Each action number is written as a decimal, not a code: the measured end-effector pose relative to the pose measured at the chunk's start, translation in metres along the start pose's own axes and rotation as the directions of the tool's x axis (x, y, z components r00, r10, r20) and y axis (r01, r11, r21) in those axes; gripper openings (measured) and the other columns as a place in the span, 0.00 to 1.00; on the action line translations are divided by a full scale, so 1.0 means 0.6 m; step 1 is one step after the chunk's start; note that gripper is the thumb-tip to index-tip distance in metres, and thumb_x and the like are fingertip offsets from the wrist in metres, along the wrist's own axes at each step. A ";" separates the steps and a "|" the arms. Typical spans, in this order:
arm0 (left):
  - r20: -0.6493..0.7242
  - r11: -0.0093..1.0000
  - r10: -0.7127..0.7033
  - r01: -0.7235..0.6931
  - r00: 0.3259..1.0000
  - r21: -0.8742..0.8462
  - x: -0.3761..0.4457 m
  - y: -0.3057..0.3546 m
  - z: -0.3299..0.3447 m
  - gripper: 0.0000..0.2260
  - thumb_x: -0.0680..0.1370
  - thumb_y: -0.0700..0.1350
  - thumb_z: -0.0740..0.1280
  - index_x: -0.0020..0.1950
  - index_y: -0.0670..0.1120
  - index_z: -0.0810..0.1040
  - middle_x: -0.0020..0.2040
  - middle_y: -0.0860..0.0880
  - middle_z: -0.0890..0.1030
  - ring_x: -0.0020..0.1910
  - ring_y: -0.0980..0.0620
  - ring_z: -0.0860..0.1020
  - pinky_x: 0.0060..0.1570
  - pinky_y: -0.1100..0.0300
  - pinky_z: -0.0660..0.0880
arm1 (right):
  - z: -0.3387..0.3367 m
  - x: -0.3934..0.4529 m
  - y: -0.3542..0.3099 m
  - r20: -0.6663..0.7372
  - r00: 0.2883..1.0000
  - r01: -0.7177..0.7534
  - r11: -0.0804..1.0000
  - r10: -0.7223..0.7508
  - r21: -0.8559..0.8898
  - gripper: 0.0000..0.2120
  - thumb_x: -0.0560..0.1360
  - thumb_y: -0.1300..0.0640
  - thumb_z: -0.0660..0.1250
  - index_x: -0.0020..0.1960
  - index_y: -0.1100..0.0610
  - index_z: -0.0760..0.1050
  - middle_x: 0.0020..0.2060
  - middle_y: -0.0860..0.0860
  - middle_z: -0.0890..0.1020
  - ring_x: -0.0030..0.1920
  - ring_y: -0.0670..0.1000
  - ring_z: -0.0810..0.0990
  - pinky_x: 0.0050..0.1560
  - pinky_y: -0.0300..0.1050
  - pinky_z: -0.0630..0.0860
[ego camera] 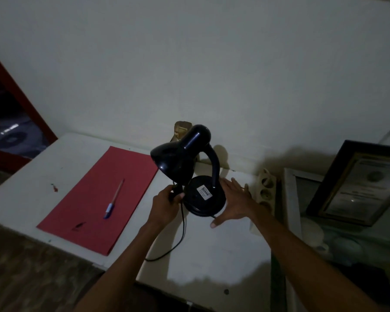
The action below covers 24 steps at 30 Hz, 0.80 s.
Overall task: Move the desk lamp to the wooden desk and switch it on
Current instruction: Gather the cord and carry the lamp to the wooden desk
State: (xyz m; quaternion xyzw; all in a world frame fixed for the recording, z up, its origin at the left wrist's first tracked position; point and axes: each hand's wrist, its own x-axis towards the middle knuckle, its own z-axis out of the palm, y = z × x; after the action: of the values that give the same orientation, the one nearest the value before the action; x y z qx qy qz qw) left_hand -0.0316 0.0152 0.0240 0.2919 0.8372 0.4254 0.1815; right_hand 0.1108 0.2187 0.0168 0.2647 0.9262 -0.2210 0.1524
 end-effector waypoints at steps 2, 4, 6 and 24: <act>-0.009 0.999 -0.032 0.032 0.999 -0.022 0.012 -0.001 0.006 0.11 0.80 0.48 0.67 0.60 0.44 0.78 0.51 0.45 0.86 0.48 0.47 0.83 0.44 0.62 0.73 | 0.014 0.004 -0.001 -0.093 0.995 0.039 0.998 -0.034 0.055 0.78 0.39 0.17 0.71 0.79 0.42 0.40 0.81 0.46 0.53 0.81 0.58 0.50 0.78 0.68 0.49; -0.031 0.997 -0.066 0.064 0.997 -0.052 0.020 0.000 0.013 0.11 0.81 0.48 0.66 0.59 0.44 0.78 0.47 0.46 0.85 0.46 0.48 0.82 0.38 0.66 0.70 | 0.024 0.007 -0.005 -0.212 0.976 0.071 0.995 -0.054 0.075 0.72 0.39 0.18 0.71 0.76 0.41 0.50 0.75 0.46 0.65 0.76 0.57 0.62 0.75 0.60 0.60; -0.033 0.995 -0.075 0.073 0.997 -0.072 0.026 -0.002 0.021 0.10 0.81 0.48 0.65 0.57 0.44 0.79 0.44 0.48 0.83 0.47 0.47 0.82 0.37 0.68 0.70 | 0.032 0.006 -0.011 -0.287 0.957 0.080 0.992 -0.051 0.093 0.69 0.39 0.18 0.71 0.74 0.40 0.54 0.71 0.45 0.69 0.72 0.55 0.66 0.71 0.57 0.65; -0.016 0.988 -0.013 0.011 1.000 -0.156 0.025 0.013 0.061 0.12 0.81 0.45 0.65 0.63 0.42 0.78 0.57 0.43 0.84 0.57 0.46 0.81 0.58 0.50 0.79 | 0.066 -0.011 -0.067 -0.507 0.860 0.038 0.983 0.061 0.182 0.59 0.46 0.21 0.70 0.70 0.49 0.65 0.64 0.48 0.75 0.65 0.52 0.72 0.66 0.51 0.71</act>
State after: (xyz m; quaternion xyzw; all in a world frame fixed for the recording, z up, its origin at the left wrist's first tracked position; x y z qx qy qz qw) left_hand -0.0202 0.0505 0.0086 0.2681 0.8046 0.4909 0.1993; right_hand 0.1004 0.1658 -0.0015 0.3324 0.9071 -0.2273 -0.1222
